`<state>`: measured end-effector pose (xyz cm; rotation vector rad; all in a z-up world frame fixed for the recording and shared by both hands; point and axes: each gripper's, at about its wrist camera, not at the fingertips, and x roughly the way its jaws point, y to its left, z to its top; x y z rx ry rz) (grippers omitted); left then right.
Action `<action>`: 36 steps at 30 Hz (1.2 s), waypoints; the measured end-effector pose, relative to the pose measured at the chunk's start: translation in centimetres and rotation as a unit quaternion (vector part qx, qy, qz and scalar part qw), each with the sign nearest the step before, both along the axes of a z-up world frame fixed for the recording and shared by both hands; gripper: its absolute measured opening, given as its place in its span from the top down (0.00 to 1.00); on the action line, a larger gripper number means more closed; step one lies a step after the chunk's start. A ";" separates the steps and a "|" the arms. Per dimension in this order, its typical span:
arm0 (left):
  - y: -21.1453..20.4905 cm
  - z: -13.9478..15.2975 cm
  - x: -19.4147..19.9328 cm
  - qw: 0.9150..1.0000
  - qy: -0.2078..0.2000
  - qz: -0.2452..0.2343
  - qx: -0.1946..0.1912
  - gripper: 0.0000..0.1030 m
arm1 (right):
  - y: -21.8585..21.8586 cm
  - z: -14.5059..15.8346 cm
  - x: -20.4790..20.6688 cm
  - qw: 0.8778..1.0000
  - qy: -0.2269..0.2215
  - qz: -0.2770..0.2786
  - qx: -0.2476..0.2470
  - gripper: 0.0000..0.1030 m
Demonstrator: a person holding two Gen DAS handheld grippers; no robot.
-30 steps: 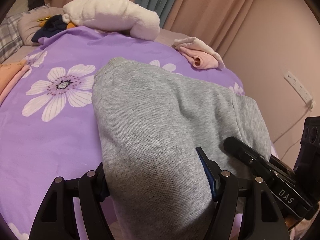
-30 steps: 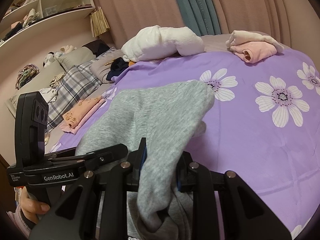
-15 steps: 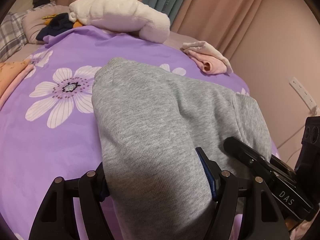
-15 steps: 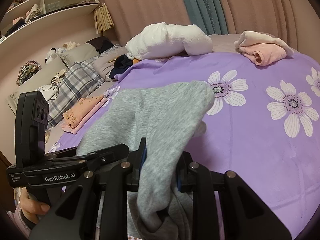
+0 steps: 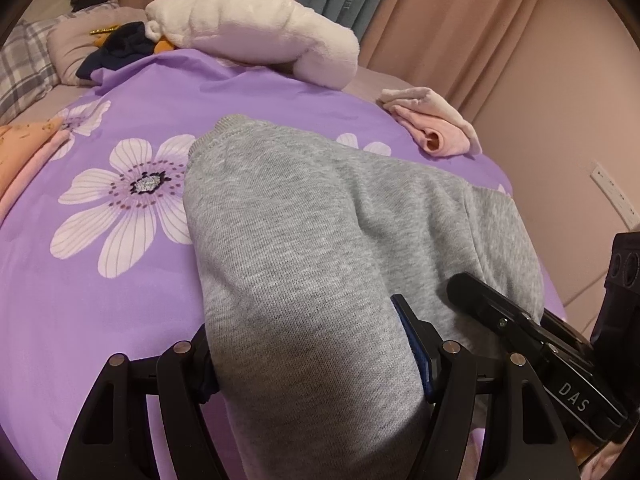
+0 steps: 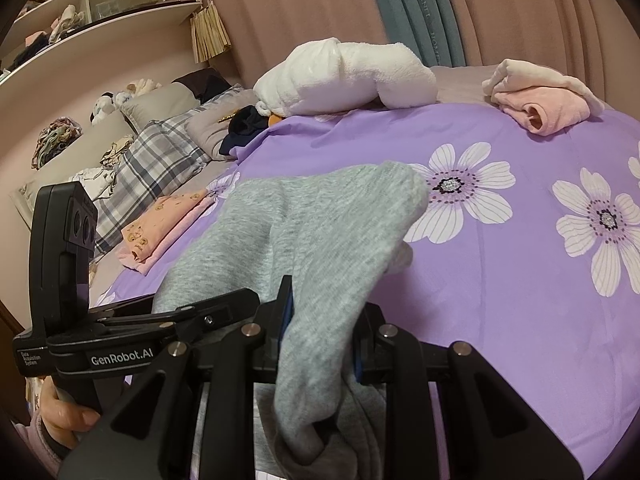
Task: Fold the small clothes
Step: 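Lift the grey bundle with both tools and carry it across the bed, then lower the grey bundle onto the bed and open both tools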
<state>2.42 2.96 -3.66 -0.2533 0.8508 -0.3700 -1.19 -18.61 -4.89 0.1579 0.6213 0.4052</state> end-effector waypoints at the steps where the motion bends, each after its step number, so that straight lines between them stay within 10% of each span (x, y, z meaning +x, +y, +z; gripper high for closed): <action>1: 0.0 -0.1 0.2 1.000 0.001 0.000 0.000 0.31 | 0.0 0.0 0.0 1.000 0.000 0.000 0.000 0.77; 36: -1.1 -2.5 6.6 1.000 0.002 0.007 0.023 0.31 | 1.0 -1.9 7.1 1.000 -0.006 -0.002 0.003 0.77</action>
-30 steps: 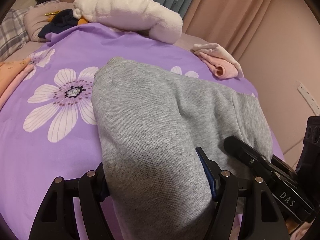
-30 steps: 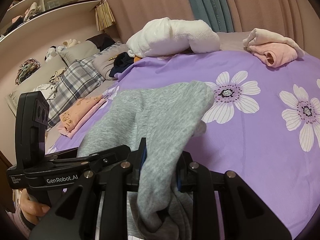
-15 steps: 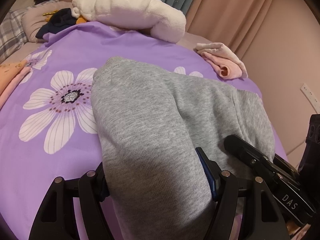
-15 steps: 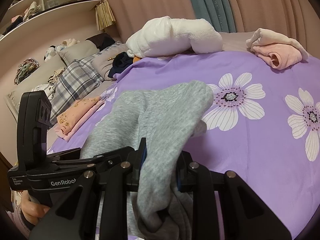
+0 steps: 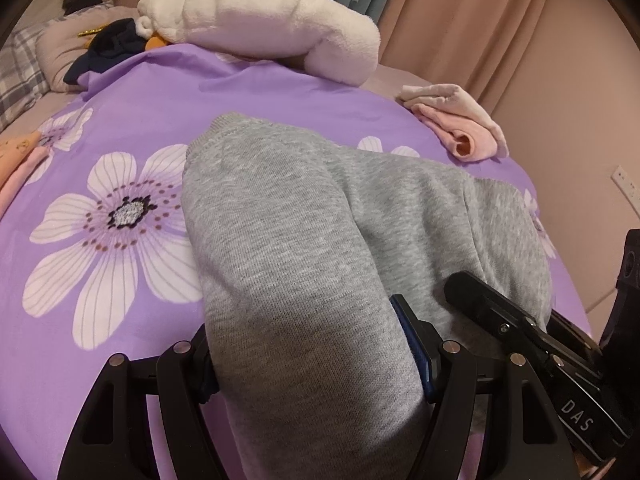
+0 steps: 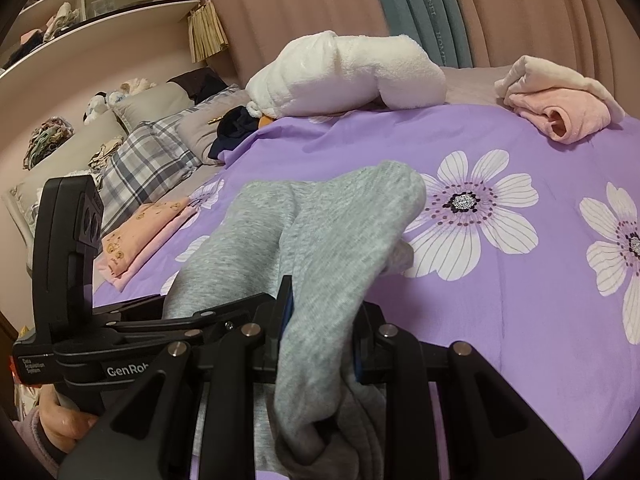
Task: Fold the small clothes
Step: 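Lower the grey bundle onto the bed and open both tools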
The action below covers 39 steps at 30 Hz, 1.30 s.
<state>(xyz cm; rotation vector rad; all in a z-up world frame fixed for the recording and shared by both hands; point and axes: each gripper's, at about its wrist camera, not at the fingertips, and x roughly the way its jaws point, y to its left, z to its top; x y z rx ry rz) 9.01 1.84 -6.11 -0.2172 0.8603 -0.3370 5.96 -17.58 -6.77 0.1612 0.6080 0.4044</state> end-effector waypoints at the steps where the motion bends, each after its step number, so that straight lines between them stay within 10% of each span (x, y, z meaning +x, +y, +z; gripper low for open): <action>1: 0.0 -0.2 0.3 1.000 0.002 0.001 0.001 0.31 | -0.1 -0.3 0.5 1.000 0.004 -0.002 0.001 0.77; 11: 0.0 -2.3 1.9 0.999 0.031 -0.002 0.013 0.31 | -2.4 -3.8 3.8 0.996 0.076 -0.024 0.042 0.72; 19: 0.7 -2.1 0.8 0.999 0.034 0.011 0.038 0.25 | -5.5 -5.5 3.2 0.982 0.146 -0.077 0.091 0.41; 27: 1.1 2.2 -3.9 0.995 -0.064 0.036 0.068 0.24 | -5.0 -1.0 -1.6 0.994 0.040 -0.105 0.014 0.34; 30: -0.1 3.1 -5.5 0.992 -0.093 0.015 0.088 0.35 | -3.9 0.1 -3.6 0.998 0.005 -0.061 0.012 0.36; 34: -2.1 1.1 -5.4 0.991 -0.068 -0.023 0.114 0.57 | -2.1 -1.3 -4.0 1.000 0.023 -0.015 -0.008 0.68; 39: -2.6 -0.5 -5.8 0.988 -0.062 -0.020 0.137 0.57 | -1.8 -4.5 -3.1 0.996 0.075 -0.024 -0.039 0.76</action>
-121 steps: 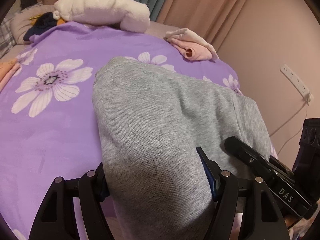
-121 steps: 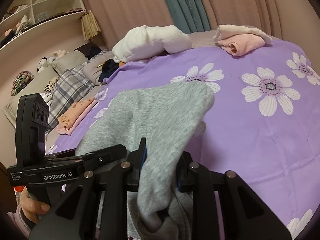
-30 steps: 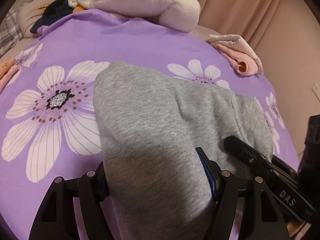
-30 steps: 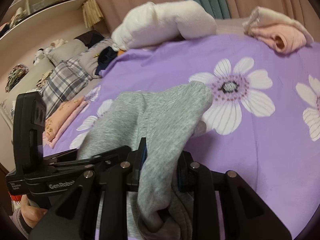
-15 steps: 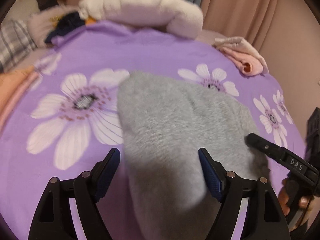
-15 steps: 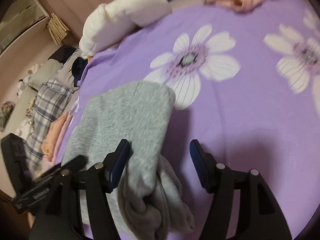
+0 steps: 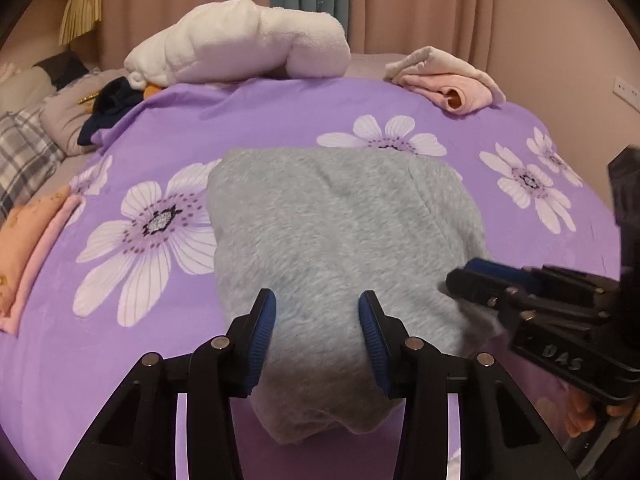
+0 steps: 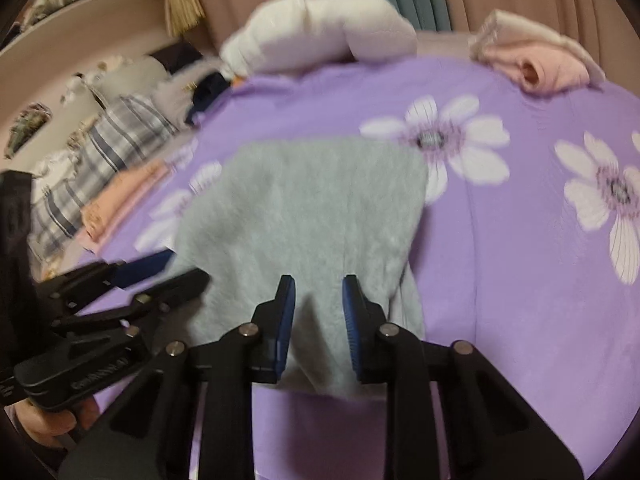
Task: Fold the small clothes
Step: 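Lower the grey bundle onto the bed and open both tools, then withdraw both open tools from the placed bundle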
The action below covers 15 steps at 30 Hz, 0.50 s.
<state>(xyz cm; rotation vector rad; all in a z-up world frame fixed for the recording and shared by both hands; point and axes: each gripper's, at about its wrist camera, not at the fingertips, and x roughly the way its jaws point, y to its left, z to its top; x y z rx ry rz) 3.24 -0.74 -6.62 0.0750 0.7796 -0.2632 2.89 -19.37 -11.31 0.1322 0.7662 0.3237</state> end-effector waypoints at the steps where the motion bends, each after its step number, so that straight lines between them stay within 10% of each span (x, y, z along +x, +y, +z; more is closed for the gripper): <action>1: -0.1 0.0 0.0 1.000 0.000 0.000 0.001 0.57 | -0.2 -0.2 -0.1 1.000 0.002 -0.002 -0.004 0.79; 6: 0.3 1.0 -0.7 1.000 0.015 0.012 -0.016 0.54 | -0.3 0.9 -0.8 1.000 0.010 -0.004 -0.001 0.73; 8: 0.8 1.9 -1.3 0.999 0.017 0.019 -0.027 0.39 | -0.4 1.9 -1.8 1.000 0.002 -0.001 0.009 0.63; 12: 1.5 4.2 -3.0 0.999 0.005 0.033 -0.032 0.15 | -0.5 4.0 -4.0 1.000 -0.012 -0.012 -0.007 0.17; 15: 1.8 5.4 -4.1 0.998 0.012 0.048 -0.029 0.07 | -0.7 5.3 -5.4 1.000 -0.009 -0.021 -0.015 0.05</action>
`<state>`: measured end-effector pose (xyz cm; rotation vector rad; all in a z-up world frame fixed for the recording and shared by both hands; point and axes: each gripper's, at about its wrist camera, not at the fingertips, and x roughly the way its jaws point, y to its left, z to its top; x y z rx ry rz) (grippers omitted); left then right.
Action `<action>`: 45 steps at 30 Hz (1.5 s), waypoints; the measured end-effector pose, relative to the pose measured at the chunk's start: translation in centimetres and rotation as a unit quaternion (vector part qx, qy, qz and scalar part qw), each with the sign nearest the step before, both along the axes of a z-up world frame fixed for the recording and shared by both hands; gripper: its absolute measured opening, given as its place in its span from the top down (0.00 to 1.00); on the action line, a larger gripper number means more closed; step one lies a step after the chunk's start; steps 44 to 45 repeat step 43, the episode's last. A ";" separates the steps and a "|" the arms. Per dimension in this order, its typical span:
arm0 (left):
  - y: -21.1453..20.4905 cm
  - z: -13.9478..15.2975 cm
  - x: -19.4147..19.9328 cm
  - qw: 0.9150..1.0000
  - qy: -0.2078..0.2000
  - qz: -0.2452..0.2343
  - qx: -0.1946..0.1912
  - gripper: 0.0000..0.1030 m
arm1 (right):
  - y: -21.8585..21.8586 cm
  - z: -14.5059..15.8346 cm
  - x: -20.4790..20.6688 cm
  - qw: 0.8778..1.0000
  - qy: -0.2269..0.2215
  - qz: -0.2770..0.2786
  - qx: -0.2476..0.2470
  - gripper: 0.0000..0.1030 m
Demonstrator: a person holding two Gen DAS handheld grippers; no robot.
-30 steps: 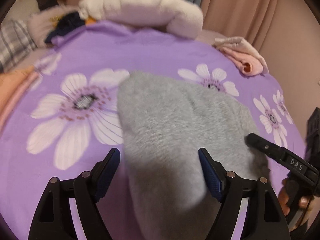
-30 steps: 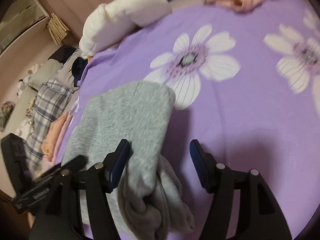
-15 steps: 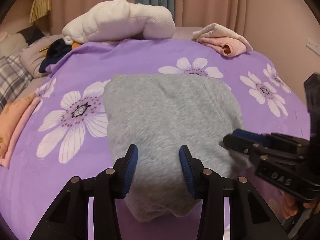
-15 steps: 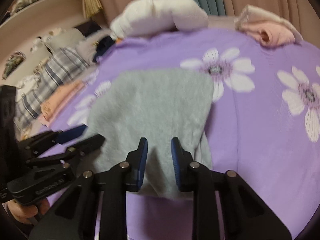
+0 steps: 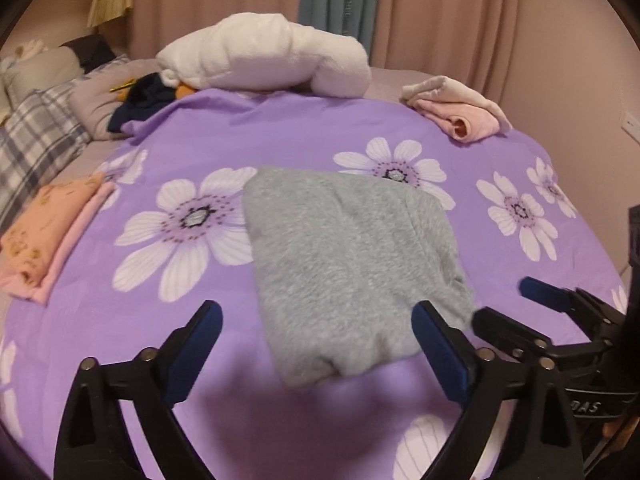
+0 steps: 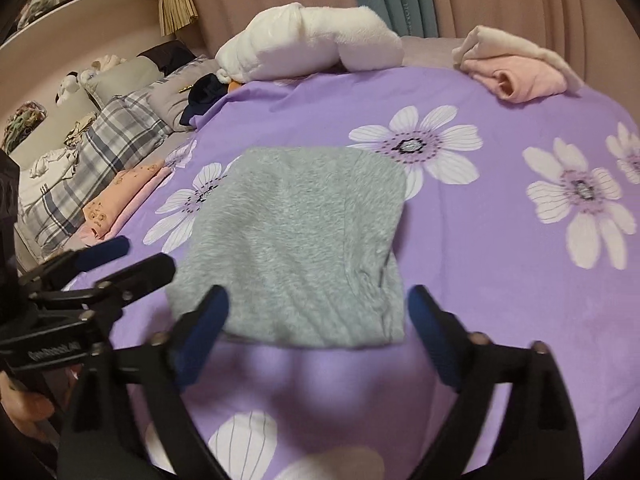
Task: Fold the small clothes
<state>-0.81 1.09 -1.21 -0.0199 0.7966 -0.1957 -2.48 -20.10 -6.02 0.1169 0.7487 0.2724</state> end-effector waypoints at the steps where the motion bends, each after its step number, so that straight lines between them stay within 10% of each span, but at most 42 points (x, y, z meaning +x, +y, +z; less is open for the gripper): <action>1: 0.1 0.3 -0.3 1.000 0.003 0.002 -0.002 0.06 | -0.1 0.4 -0.4 1.000 0.001 -0.003 0.001 0.02; 45: 1.9 2.9 -5.7 0.997 0.028 0.066 0.036 0.01 | 1.2 3.7 -6.4 0.999 -0.011 -0.005 -0.043 0.00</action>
